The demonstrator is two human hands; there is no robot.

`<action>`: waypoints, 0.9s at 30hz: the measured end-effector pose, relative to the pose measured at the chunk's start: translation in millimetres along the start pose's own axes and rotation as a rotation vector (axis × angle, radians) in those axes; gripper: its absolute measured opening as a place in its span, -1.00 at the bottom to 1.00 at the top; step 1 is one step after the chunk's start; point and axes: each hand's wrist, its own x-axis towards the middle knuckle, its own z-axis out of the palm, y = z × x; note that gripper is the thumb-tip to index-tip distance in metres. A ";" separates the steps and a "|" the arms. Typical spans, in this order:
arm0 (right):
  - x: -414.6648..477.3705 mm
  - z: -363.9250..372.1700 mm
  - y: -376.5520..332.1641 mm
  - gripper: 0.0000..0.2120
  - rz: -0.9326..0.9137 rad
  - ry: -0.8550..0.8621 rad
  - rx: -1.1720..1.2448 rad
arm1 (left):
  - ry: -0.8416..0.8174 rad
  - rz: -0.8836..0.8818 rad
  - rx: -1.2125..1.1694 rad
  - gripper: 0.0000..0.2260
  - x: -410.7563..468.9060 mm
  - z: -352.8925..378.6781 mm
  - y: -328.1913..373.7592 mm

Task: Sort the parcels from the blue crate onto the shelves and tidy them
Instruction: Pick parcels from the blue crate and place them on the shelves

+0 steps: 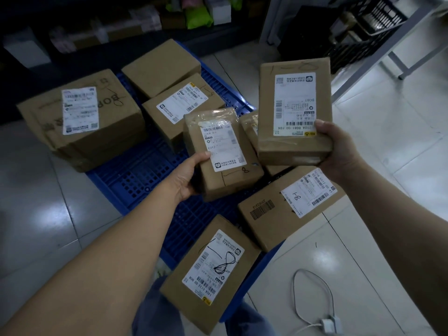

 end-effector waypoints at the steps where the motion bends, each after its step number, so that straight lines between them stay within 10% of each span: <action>1: -5.7 2.2 -5.6 -0.42 -0.004 -0.019 -0.006 | 0.011 0.014 0.027 -0.78 -10.8 -0.1 5.6; 15: -90.8 80.1 -120.3 -0.47 -0.156 -0.251 -0.103 | 0.222 0.489 0.034 -0.78 -211.7 -19.7 94.2; 27: -208.3 248.2 -131.1 -0.35 -0.263 -0.486 -0.135 | 0.390 0.689 -0.006 -0.37 -399.3 -165.8 94.1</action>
